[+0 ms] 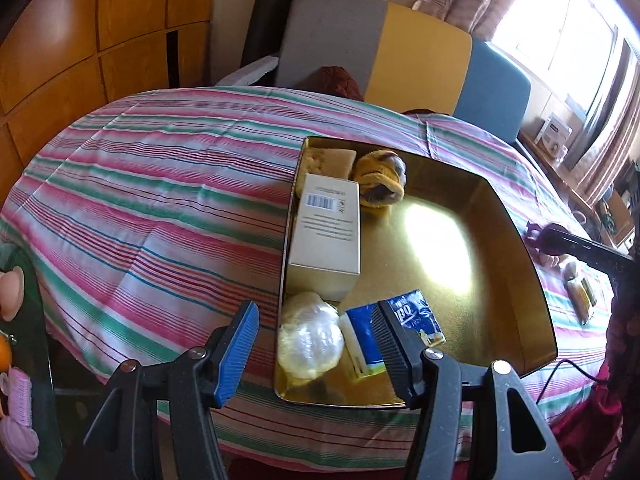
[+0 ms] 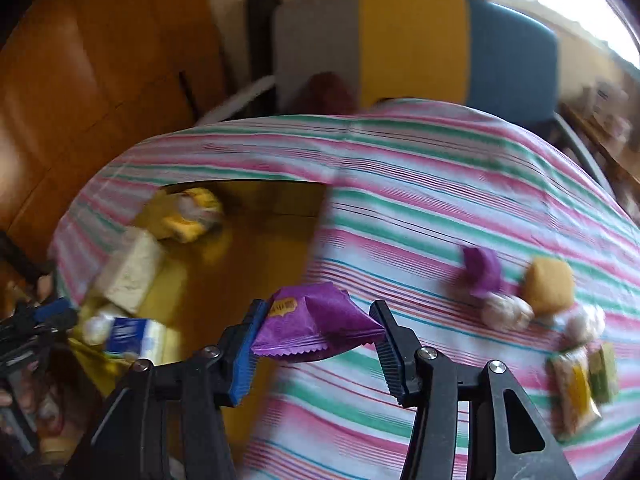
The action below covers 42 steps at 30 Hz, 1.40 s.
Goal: Organize objects
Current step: 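Carry the purple candy packet into the tray and open the right gripper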
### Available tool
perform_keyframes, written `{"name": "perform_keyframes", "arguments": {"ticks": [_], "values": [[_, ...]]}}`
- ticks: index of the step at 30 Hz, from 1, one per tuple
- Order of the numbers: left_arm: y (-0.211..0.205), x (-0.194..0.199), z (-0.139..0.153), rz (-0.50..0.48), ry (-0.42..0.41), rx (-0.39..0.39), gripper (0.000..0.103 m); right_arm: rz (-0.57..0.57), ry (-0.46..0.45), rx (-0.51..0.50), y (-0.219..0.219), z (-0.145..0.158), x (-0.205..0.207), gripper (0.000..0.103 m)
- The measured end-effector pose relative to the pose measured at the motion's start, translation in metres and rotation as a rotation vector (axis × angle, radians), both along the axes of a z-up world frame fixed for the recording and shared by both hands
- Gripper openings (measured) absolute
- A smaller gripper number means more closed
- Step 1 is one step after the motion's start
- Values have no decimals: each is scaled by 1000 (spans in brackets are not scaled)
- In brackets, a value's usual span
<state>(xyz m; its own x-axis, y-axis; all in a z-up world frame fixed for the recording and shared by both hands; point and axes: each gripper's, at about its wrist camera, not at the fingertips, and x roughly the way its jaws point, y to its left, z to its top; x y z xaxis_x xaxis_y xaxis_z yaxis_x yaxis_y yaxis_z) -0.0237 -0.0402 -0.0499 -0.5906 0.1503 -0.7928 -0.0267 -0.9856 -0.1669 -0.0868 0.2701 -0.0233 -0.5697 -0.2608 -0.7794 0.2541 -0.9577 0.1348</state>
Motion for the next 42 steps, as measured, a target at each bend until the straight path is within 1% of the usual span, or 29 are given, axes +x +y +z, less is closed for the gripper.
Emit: {"name": "perform_keyframes", "arguments": {"ticks": [4, 7, 10, 14, 16, 17, 21, 22, 23, 24, 26, 28, 31, 33, 42], "values": [[-6, 0, -1, 4, 3, 12, 60, 130, -43, -3, -68, -2, -17, 53], [-12, 0, -3, 13, 0, 23, 60, 176, -96, 25, -112, -15, -32, 53], [-18, 0, -7, 24, -9, 37, 60, 174, -143, 53, -142, -33, -50, 53], [-24, -2, -13, 35, -30, 55, 60, 155, -190, 69, -166, -56, -71, 54], [-25, -3, -17, 39, -43, 63, 60, 151, -202, 56, -177, -64, -79, 55], [-25, -3, -18, 42, -47, 65, 60, 150, -201, 37, -180, -66, -82, 57], [-26, -2, -18, 44, -45, 64, 60, 113, -192, -77, -175, -68, -90, 60], [-26, -2, -17, 44, -41, 63, 60, 106, -187, -99, -172, -66, -89, 64], [-25, -2, -17, 44, -38, 59, 60, 101, -183, -113, -170, -65, -89, 71], [-24, -2, -16, 44, -37, 57, 60, 96, -180, -124, -168, -63, -88, 73], [-23, -1, -15, 43, -34, 54, 60, 85, -176, -141, -163, -59, -86, 74], [-21, -1, -13, 39, -30, 48, 60, 79, -171, -150, -156, -55, -80, 74], [-17, 1, -9, 30, -14, 36, 60, 63, -161, -165, -142, -48, -68, 81], [-14, 1, -6, 22, -4, 25, 60, 56, -150, -167, -133, -44, -60, 82], [4, 6, 3, -24, 15, -5, 60, 21, -73, -124, -82, -25, -22, 87]]}}
